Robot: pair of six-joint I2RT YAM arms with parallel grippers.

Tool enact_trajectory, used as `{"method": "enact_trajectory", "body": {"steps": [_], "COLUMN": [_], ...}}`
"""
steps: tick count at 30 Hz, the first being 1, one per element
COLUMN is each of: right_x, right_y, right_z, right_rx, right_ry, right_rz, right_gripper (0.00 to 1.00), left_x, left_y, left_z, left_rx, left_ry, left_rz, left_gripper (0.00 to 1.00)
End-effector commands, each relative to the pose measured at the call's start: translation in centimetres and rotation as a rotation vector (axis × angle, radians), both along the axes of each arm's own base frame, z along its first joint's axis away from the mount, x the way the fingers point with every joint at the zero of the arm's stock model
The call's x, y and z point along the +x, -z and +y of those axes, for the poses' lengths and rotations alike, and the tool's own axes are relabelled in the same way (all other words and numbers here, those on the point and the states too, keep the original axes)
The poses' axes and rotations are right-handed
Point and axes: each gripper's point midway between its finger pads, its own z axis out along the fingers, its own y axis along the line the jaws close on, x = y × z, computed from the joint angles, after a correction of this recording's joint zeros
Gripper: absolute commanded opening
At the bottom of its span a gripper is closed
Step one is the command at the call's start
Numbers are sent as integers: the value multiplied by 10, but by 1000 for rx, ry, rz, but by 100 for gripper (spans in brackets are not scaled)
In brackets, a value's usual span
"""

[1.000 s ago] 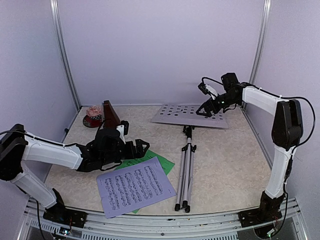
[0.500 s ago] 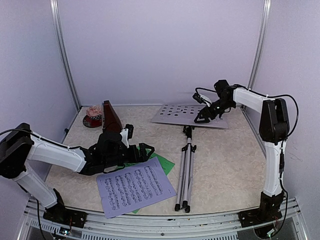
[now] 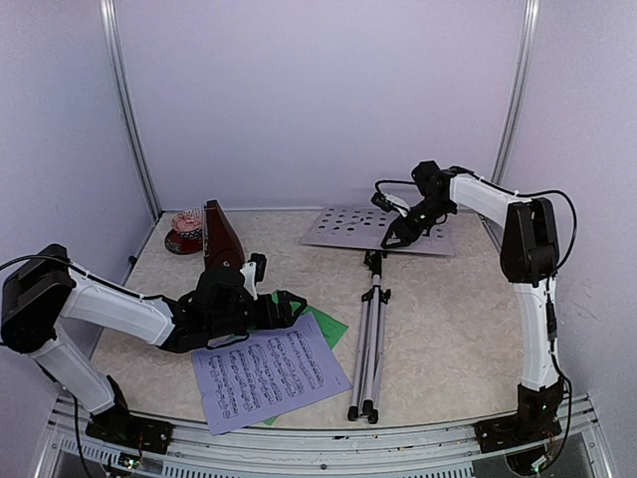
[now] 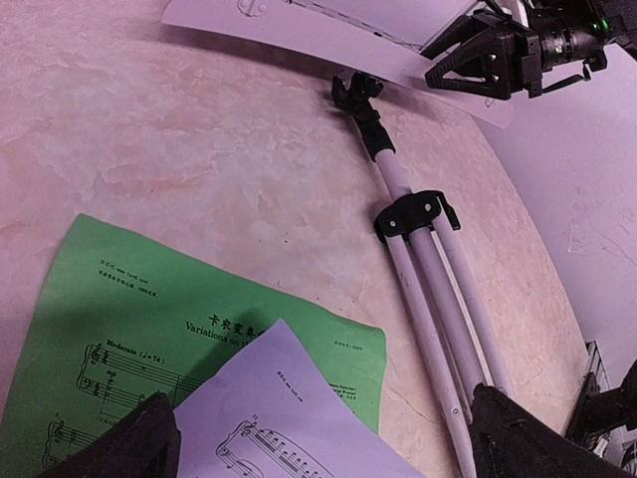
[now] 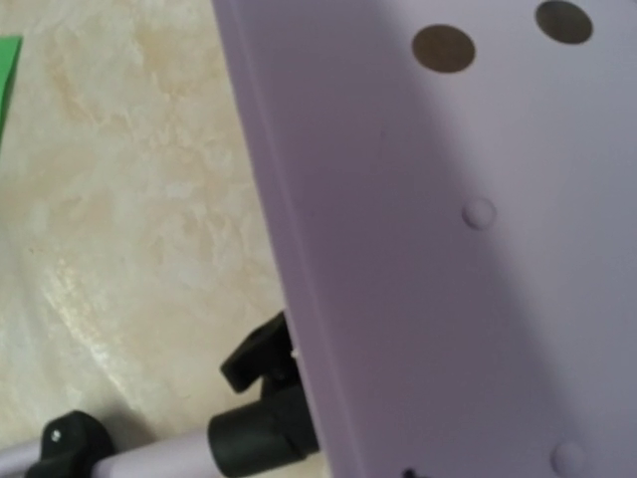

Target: Set up the instrument practice props

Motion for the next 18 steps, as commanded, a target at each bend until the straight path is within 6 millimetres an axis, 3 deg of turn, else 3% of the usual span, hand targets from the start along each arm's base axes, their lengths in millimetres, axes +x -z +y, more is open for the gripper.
{"method": "enact_trajectory", "body": {"steps": [1,7,18], "right_x": [-14,-17,-17], "right_y": [8,18,28], "right_z": [10,10,18], "right_rx": [-44,-68,6], "right_ry": [-48,-60,-89], "right_rz": [34,52,112], "right_gripper": [34,25,27], "left_x": [-1,0,1], "left_y": [-2,-3,-4], "left_z": [-4,-3,-2], "left_rx": [-7,-2,-3], "left_ry": [13,13,9], "left_rz": [-21,-32,-37], "left_gripper": [99,99,99]}}
